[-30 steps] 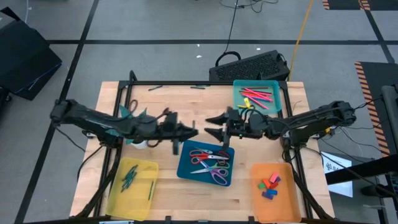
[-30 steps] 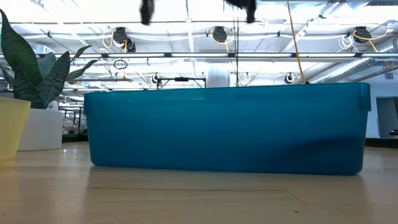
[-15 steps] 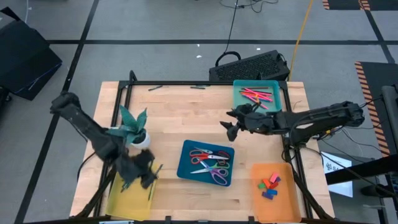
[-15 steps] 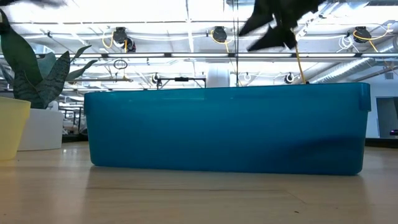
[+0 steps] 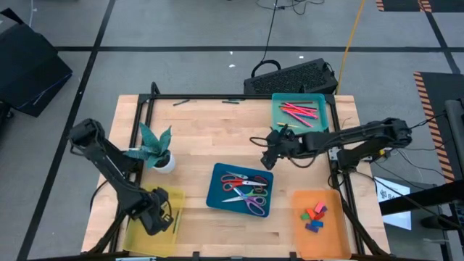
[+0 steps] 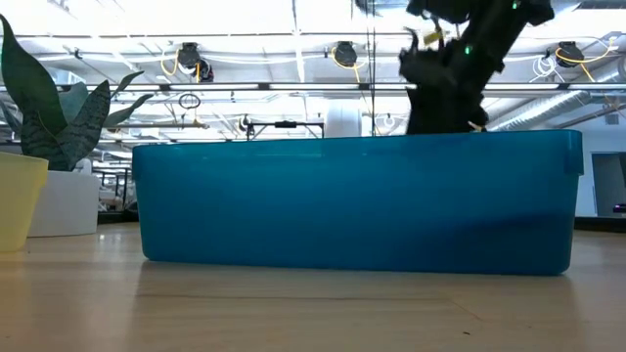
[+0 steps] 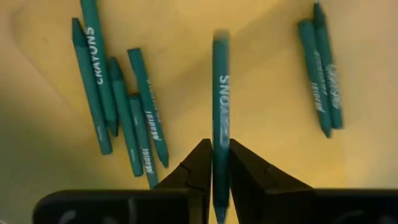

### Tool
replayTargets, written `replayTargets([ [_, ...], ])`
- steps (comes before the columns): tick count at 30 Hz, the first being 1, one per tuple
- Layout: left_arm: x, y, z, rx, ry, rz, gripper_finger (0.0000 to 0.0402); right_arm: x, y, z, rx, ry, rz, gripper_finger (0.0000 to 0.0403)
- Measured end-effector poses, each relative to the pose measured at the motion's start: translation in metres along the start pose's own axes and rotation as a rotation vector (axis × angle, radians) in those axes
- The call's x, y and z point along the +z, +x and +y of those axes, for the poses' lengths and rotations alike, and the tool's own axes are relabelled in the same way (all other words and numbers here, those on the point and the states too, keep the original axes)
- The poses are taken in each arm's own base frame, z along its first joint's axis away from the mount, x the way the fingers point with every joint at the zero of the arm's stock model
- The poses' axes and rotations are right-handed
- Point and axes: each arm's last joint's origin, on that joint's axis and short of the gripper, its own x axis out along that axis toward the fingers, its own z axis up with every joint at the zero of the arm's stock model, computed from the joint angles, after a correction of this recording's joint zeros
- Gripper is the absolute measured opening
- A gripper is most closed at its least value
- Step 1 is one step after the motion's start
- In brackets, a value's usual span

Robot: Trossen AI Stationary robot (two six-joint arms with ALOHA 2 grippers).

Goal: Sort crayons/erasers/pens/pencils in bins
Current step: Put the green crayon into the yellow bin

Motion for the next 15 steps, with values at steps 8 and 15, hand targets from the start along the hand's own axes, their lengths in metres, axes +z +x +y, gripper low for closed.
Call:
replayTargets([
  [8,0.004,0.007,-0.005,0.028,-0.051,0.051,0.0094,-0.004,0.026,-0.017,-0.146,0.125,0.141,0.0274],
  [15,0.013,-0.017,-0.005,-0.097,-0.046,0.073,0.0204,-0.011,0.053,-0.049,-0.291,0.372,0.164,0.0274],
])
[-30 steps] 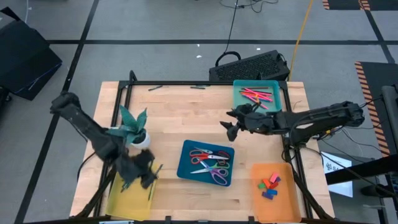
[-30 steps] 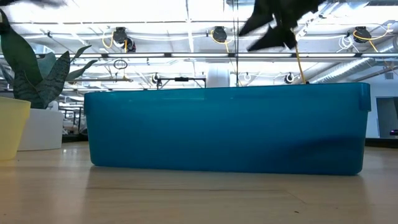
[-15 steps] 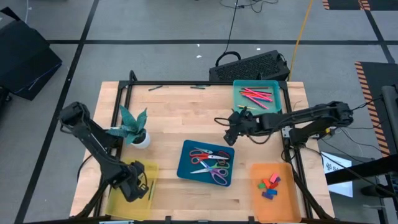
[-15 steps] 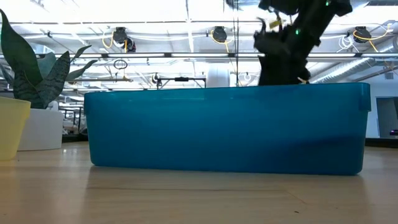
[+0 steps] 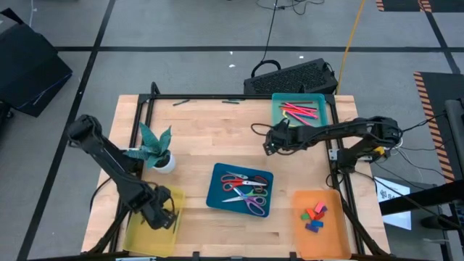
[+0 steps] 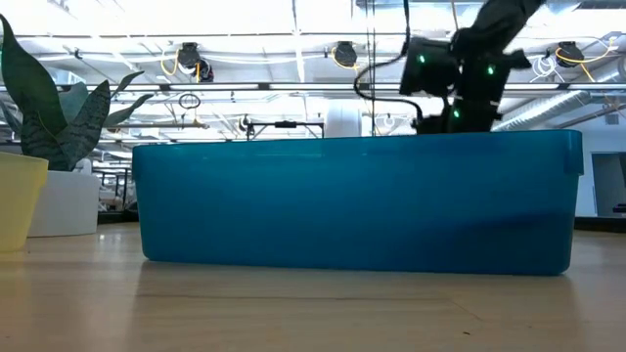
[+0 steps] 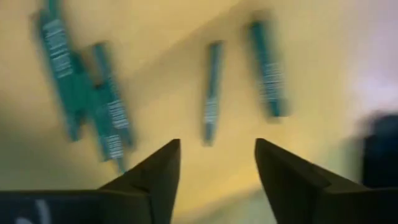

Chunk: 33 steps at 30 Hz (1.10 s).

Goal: Sort crayons/erasers/pens/pencils in bins
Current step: Put the green crayon into the yellow bin

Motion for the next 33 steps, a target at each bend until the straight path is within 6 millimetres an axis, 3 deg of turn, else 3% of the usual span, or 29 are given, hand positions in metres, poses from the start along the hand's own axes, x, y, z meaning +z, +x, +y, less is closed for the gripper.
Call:
replayTargets([
  [4,0.004,-0.02,-0.002,-0.161,0.028,-0.106,0.024,-0.003,0.017,-0.012,0.01,0.039,-0.021,0.0274],
  [8,0.01,-0.036,0.001,-0.257,0.06,-0.237,0.0247,-0.006,0.033,-0.017,0.091,0.073,-0.091,0.0263],
  [16,0.023,-0.054,0.005,-0.321,0.107,-0.33,0.0248,-0.019,0.052,-0.027,0.086,0.044,-0.113,0.016],
  [20,0.027,-0.065,0.007,-0.372,0.14,-0.41,0.0248,-0.027,0.053,-0.029,0.07,0.011,-0.097,0.0093],
  [25,0.031,-0.085,0.014,-0.472,0.164,-0.643,0.0248,-0.031,0.052,-0.028,0.071,-0.013,-0.102,0.0018],
  [28,0.031,-0.099,0.016,-0.561,0.164,-0.745,0.0248,-0.033,0.048,-0.021,0.16,-0.072,-0.079,0.0014],
  [33,0.032,-0.113,0.012,-0.633,0.258,-0.864,0.0249,-0.031,0.024,-0.001,0.33,-0.168,-0.039,0.0016],
])
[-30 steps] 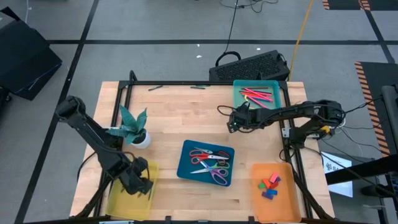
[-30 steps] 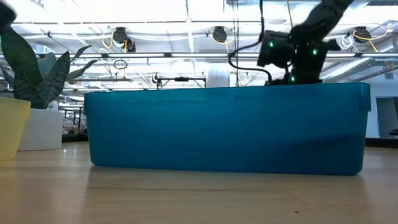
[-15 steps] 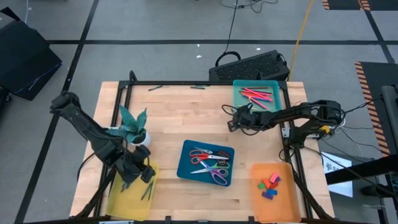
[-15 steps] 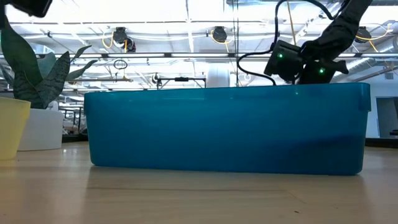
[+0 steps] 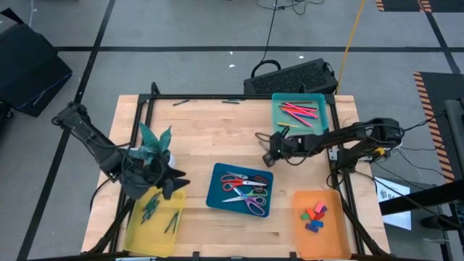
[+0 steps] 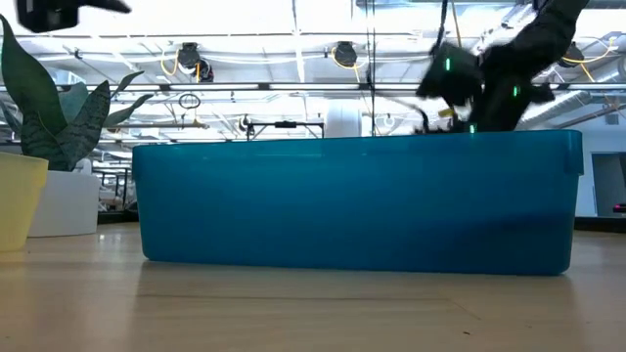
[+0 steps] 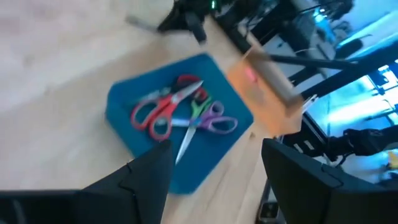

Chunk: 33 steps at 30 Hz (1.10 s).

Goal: Sort crayons/erasers/pens/pencils in bins
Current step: Put the green crayon into the yellow bin

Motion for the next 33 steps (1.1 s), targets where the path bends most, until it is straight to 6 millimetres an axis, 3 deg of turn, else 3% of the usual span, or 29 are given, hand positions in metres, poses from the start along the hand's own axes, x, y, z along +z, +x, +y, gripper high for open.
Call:
replayTargets([
  [7,0.013,0.017,-0.016,-0.079,0.185,-0.123,0.0248,0.038,-0.05,0.052,0.236,-0.107,-0.24,0.0014],
  [10,0.022,0.028,-0.024,-0.103,0.263,-0.203,0.0248,0.055,-0.08,0.076,0.421,-0.153,-0.441,0.0014],
  [16,0.05,0.056,-0.037,-0.142,0.411,-0.417,0.0248,0.064,-0.123,0.104,0.741,-0.237,-0.778,0.0014],
  [23,0.081,0.088,-0.04,-0.209,0.473,-0.625,0.0248,0.053,-0.133,0.115,0.845,-0.321,-0.802,0.0015],
  [28,0.092,0.112,-0.032,-0.274,0.436,-0.639,0.0235,0.048,-0.137,0.119,0.886,-0.351,-0.8,0.0016],
  [33,0.095,0.128,-0.028,-0.333,0.415,-0.638,0.0195,0.048,-0.135,0.118,0.87,-0.353,-0.787,0.0016],
])
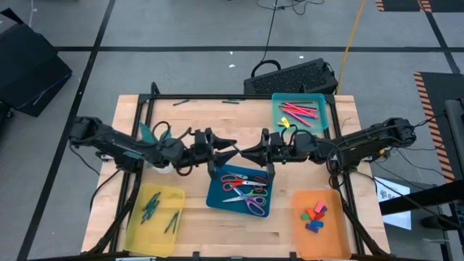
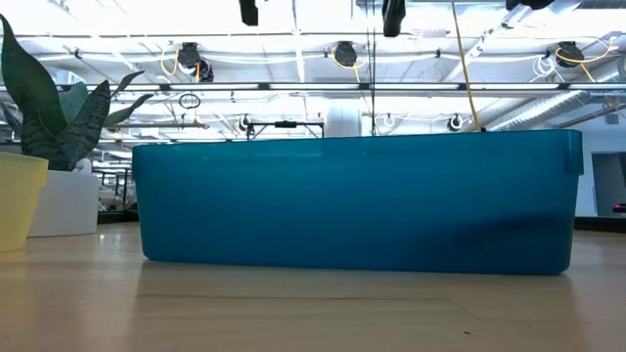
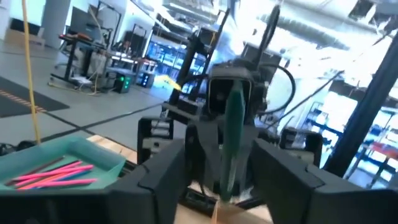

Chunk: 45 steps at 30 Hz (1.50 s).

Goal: Sort crayons/erasers/pens/pencils in bins
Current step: Put the green crayon into the yellow bin

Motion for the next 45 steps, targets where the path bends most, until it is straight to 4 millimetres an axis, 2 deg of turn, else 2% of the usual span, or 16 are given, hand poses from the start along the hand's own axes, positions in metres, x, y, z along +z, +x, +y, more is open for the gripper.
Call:
replayTargets([
  [3,0.0,0.001,0.002,0.004,-0.033,-0.007,0.0149,-0.001,0.0,-0.002,-0.029,-0.002,0.003,0.0017],
  [8,0.002,0.003,0.007,-0.011,-0.044,0.001,0.003,-0.001,0.0,-0.003,-0.037,-0.023,0.004,0.0017],
  [9,0.002,0.004,0.009,-0.021,-0.045,0.005,0.002,0.0,0.0,-0.004,-0.042,-0.026,0.003,0.0017],
  [15,0.001,0.006,0.019,0.01,-0.032,0.037,0.0019,-0.003,0.0,-0.012,-0.081,-0.04,0.049,0.0038],
  [20,0.008,-0.001,0.027,0.076,-0.018,0.141,0.0019,-0.008,0.0,-0.024,-0.134,-0.035,0.121,0.0121],
  [24,0.028,-0.018,0.028,0.232,-0.087,0.39,0.0019,-0.005,-0.001,-0.035,-0.171,-0.192,0.146,0.0195],
  [26,0.043,-0.031,0.016,0.306,-0.164,0.532,0.0019,-0.003,-0.003,-0.045,-0.205,-0.259,0.171,0.0223],
  [28,0.05,-0.048,-0.003,0.361,-0.22,0.709,0.0019,-0.005,-0.005,-0.055,-0.246,-0.299,0.225,0.0242],
  [31,0.044,-0.078,-0.032,0.446,-0.33,0.974,0.0019,-0.011,-0.008,-0.068,-0.298,-0.313,0.311,0.0255],
  [35,0.026,-0.119,-0.074,0.523,-0.549,1.191,0.0019,-0.015,-0.011,-0.073,-0.325,-0.354,0.377,0.0254],
  [38,0.004,-0.146,-0.101,0.593,-0.623,1.284,0.0019,-0.014,-0.008,-0.06,-0.331,-0.446,0.437,0.0245],
  [41,-0.019,-0.169,-0.118,0.71,-0.615,1.35,0.0019,-0.001,-0.002,-0.031,-0.326,-0.523,0.531,0.0236],
  [45,-0.051,-0.19,-0.135,0.798,-0.521,1.496,0.0019,0.02,0.005,0.009,-0.337,-0.512,0.603,0.0234],
])
